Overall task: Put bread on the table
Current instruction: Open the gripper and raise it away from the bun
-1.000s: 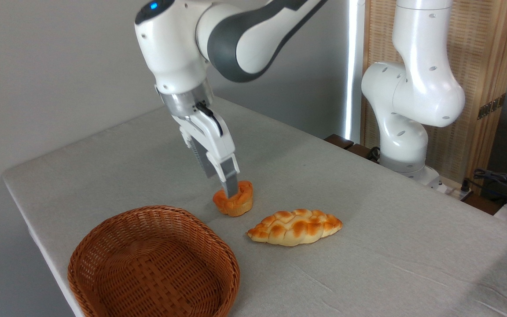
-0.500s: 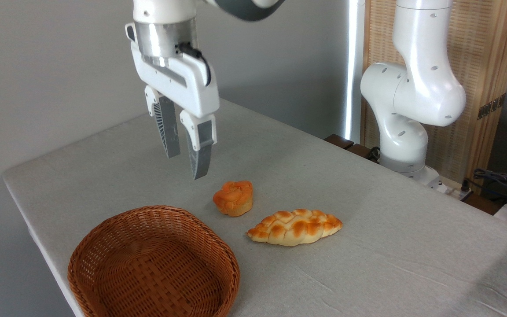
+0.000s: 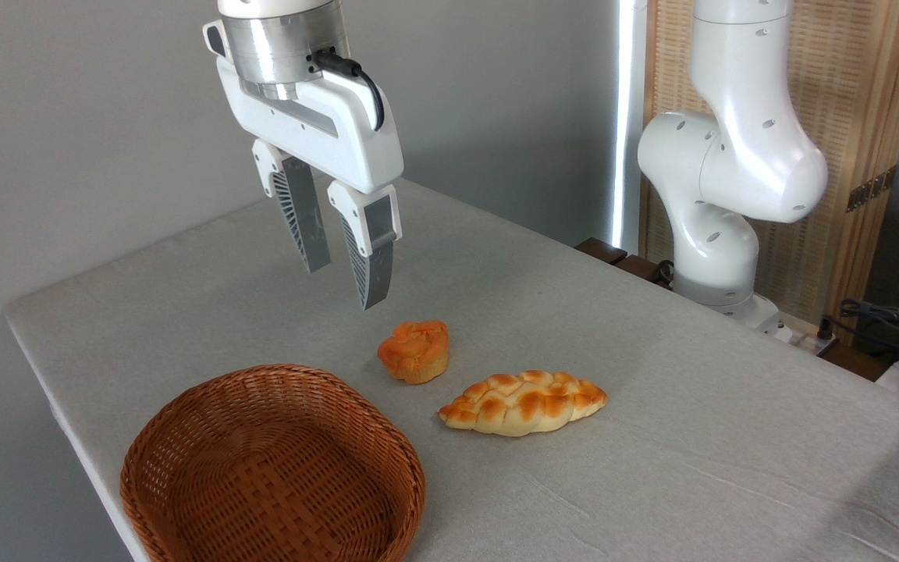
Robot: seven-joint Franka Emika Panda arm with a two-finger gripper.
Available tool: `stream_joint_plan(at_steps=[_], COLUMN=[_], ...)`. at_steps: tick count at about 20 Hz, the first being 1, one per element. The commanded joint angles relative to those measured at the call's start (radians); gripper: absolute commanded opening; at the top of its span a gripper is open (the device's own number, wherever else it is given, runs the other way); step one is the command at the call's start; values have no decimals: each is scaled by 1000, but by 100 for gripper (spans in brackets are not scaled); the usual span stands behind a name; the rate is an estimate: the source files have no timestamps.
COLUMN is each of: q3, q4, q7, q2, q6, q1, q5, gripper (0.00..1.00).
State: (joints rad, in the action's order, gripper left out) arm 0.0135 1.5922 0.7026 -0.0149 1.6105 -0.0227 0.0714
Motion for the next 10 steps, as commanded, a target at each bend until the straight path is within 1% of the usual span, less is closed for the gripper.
stream_joint_plan(at_steps=[1, 10], q3=[-15, -17], q4=[-18, -17], q7=[6, 8], q2=[-10, -10], q6=[17, 20], q1=[-8, -8], q5=[-13, -13], gripper=[100, 100])
